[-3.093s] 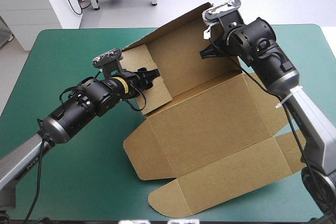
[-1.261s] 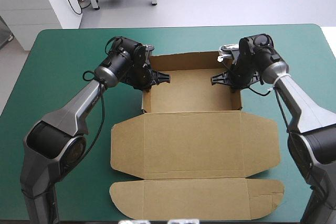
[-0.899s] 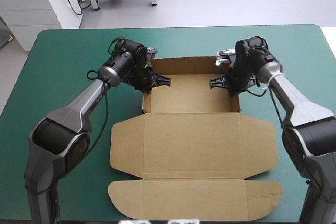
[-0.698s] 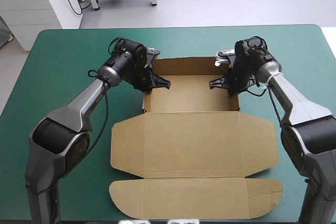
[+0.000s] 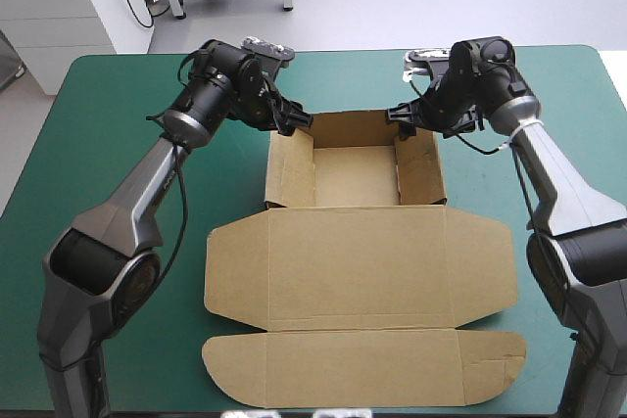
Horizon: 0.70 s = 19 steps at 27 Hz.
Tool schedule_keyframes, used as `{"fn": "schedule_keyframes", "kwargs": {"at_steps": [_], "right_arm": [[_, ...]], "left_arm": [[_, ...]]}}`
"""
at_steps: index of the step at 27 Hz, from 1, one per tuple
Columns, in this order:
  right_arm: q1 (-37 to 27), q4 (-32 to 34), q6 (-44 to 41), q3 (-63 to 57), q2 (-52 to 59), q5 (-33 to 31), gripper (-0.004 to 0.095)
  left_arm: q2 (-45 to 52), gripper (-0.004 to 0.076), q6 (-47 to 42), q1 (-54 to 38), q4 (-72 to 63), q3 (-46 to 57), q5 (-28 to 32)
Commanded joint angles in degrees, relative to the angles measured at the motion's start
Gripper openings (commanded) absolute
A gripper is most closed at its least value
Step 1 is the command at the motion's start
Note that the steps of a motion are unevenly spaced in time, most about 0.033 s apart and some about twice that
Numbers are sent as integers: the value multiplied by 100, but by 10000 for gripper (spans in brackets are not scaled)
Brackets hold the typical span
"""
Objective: Fold the box
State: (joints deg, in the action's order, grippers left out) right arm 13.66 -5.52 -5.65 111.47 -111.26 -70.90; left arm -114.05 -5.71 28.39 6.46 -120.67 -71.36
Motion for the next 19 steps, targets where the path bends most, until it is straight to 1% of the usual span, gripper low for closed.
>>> {"fn": "schedule_keyframes", "kwargs": {"at_steps": [1, 2, 3, 6, 7, 12, 15, 16, 17, 19], "right_arm": [[-163, -24, 6, 192, 595, -53, 705], [-163, -24, 6, 184, 731, -53, 699], [-163, -24, 6, 184, 809, -53, 700], [-163, -24, 6, 145, 966, -53, 700], [-163, -24, 6, -2, 1047, -53, 700], [-163, -14, 46, -783, 1194, -53, 700], [-152, -26, 46, -1216, 1158, 10, 700], [-152, -26, 46, -1342, 1139, 39, 700], [-152, -43, 46, -1458, 1116, 73, 700], [-152, -161, 112, -1720, 1116, 284, 700]], "left_arm": [[847, 291, 0, 2, 328, -180, -257], [1152, 15, 0, 2, 159, -124, -257], [1296, 1, 23, 12, 65, -59, -257], [1938, 1, 44, 67, -156, 347, -257], [2449, -8, 44, 76, -119, 784, -257], [3817, -8, 44, 76, -61, 2518, -232], [4797, -8, 16, 76, 136, 3636, 73], [5125, -8, -112, 76, 275, 4078, 220], [5385, -8, -249, 76, 356, 4286, 321], [6061, -8, -396, 76, 502, 4966, 528]]}}
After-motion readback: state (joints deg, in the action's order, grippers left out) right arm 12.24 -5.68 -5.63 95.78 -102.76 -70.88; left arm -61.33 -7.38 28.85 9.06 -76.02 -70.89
